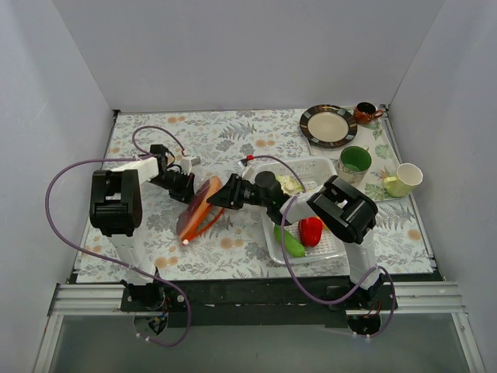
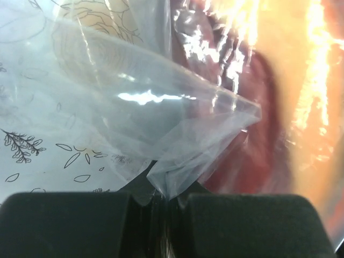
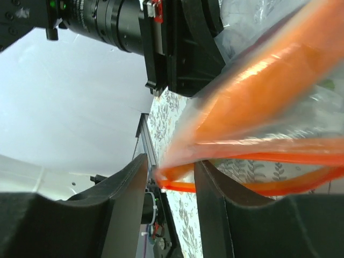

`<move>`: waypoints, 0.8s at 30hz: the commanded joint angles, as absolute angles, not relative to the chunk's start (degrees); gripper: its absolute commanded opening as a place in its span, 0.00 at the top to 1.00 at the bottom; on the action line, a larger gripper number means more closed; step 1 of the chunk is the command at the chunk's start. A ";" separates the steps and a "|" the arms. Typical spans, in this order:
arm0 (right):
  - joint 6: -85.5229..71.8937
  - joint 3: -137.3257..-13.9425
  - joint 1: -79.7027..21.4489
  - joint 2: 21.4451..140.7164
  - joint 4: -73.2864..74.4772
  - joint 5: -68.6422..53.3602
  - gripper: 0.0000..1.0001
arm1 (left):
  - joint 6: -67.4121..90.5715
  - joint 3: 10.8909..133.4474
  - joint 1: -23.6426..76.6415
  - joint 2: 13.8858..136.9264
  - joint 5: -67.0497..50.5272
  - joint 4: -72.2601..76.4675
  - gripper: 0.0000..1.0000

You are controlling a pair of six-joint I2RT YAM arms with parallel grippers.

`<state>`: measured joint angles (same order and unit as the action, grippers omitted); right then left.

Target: Open the zip-top bag and remove the fake food

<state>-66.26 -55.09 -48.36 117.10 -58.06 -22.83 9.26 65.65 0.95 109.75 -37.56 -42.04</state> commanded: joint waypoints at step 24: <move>-44.74 -47.90 -50.36 106.27 -39.03 -15.29 0.35 | 4.04 57.65 0.88 123.75 -16.35 -40.69 1.00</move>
<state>-47.35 -49.82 -50.76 108.92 -42.85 -16.51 11.03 63.64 0.10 114.48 -47.97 -50.06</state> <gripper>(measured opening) 0.589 0.010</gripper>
